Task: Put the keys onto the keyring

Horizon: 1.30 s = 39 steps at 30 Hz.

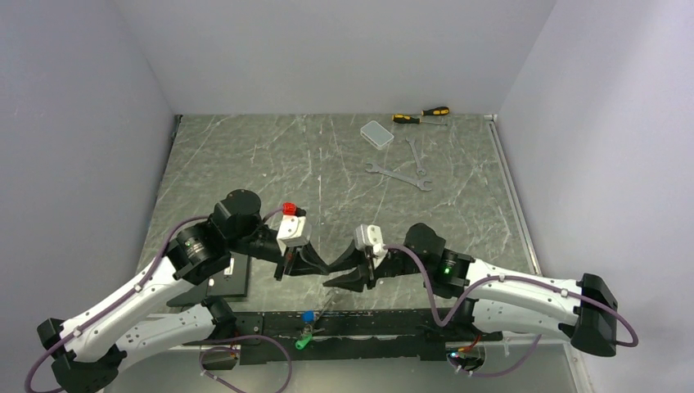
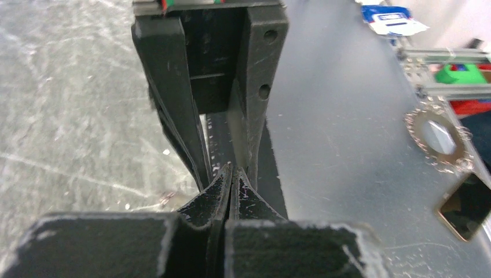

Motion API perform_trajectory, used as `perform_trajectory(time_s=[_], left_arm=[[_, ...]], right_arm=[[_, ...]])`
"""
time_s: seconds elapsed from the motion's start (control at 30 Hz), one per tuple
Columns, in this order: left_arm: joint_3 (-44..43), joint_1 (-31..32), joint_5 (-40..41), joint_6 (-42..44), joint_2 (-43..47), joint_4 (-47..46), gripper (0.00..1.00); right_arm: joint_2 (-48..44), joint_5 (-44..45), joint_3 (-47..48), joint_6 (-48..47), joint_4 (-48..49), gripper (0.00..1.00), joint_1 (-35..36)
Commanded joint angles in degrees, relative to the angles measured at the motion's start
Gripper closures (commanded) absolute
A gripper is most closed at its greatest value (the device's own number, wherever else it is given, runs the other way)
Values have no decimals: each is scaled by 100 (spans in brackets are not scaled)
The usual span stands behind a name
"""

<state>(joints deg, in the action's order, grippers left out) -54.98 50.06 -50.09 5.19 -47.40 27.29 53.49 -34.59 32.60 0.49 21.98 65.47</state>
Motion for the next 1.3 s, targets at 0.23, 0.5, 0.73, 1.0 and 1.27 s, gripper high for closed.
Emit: perform_trajectory(time_s=[0.23,0.5,0.73,1.0,1.27], left_arm=[[370,-18,3450,-644,359,195,44],[442,-18,4844,-868,71,607,21],[339,-15,4798,-818,-151,752,22],[431,-17,4868,-781,82,730,21],[420,-34,4856,-760,199,735,21]], right_arm=[[151,2463,-151,1107,-1297,53,283],[-301,4564,-325,3509,-3024,37,747],[276,5508,-381,4639,-4054,36,1416],[2094,5393,131,3821,-4041,47,1501],[3333,5304,735,3437,-4111,61,1565]])
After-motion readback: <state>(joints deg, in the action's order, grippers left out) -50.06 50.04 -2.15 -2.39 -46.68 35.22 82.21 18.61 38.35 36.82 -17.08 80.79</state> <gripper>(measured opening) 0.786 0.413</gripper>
